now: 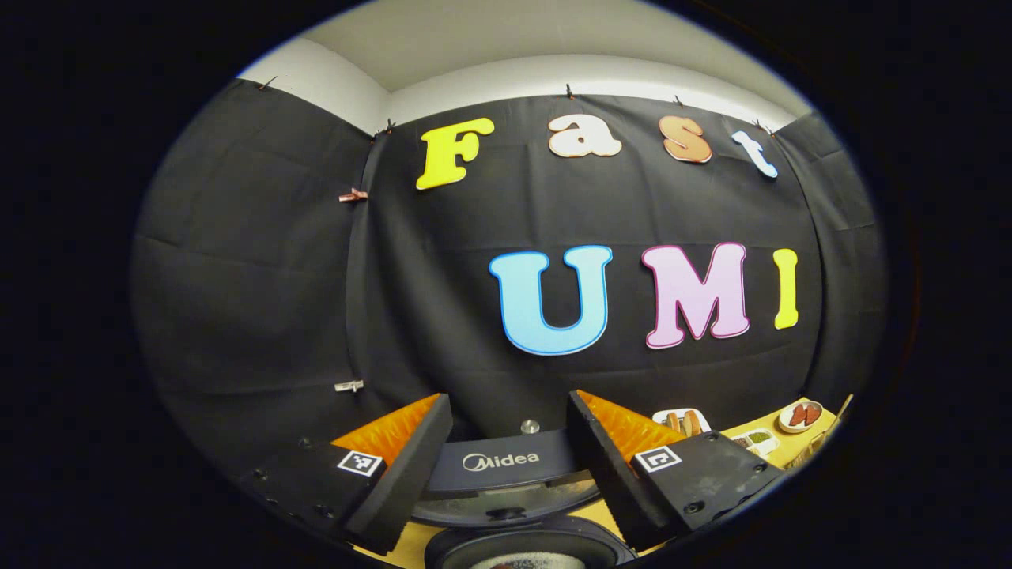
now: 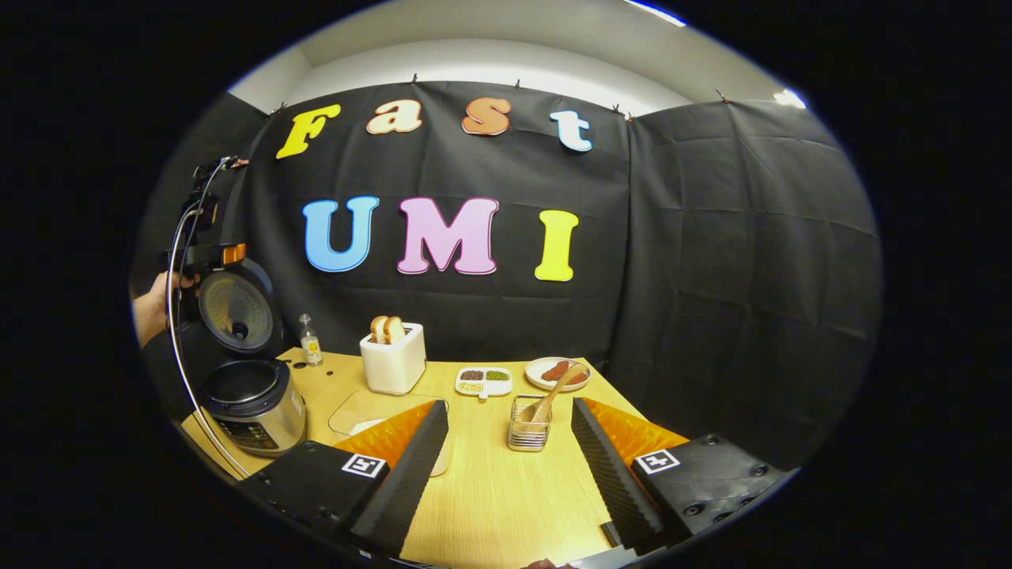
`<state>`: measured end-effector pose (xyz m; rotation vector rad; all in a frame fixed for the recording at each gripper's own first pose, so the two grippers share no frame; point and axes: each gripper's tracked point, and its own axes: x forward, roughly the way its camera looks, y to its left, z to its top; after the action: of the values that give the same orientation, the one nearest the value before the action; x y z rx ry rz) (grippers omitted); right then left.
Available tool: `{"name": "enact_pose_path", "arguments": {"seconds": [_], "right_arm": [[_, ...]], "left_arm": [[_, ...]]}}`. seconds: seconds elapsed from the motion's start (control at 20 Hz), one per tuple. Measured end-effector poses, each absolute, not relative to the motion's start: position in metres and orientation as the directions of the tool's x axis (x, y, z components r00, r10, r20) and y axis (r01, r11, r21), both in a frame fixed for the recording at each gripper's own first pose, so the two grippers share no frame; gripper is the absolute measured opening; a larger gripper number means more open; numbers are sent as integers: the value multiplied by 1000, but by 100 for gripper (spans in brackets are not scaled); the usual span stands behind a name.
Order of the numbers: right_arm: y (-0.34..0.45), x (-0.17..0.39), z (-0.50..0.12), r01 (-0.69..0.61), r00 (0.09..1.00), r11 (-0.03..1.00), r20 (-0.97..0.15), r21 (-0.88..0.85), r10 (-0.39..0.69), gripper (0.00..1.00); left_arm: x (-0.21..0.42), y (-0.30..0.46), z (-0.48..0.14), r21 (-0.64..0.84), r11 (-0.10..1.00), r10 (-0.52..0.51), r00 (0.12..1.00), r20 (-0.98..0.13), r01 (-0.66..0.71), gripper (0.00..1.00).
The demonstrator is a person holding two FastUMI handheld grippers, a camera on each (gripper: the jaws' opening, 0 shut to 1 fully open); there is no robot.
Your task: Close the left gripper, press the button to open the rice cooker; take a wooden spoon from the chopstick holder with the right hand, scoop a spoonful of rice and pour it into the rice cooker, then put the wooden spoon back into the chopstick holder.
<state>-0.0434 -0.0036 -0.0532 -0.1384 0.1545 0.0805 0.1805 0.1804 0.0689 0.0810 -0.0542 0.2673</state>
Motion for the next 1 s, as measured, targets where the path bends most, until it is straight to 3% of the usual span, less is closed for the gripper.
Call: {"name": "enact_pose_path", "arguments": {"seconds": [0.25, 0.55, 0.8, 1.0], "right_arm": [[18, -40, -63, -156, 974, 983, -181, -92, 138, 98], [37, -52, -87, -215, 951, 976, -234, -27, 203, 98], [26, -66, -99, -184, 945, 983, -276, 3, 177, 98], [9, -76, -108, -132, 942, 991, -310, 17, 131, 98]], "left_arm": [[127, 152, 30, 9, 957, 290, 950, -112, -291, 100], [65, 121, -57, 5, 960, 268, 920, -287, -278, 100], [44, 110, -128, 2, 962, 251, 878, -407, -273, 99], [38, 109, -147, 30, 961, 260, 865, -429, -274, 100]]}}
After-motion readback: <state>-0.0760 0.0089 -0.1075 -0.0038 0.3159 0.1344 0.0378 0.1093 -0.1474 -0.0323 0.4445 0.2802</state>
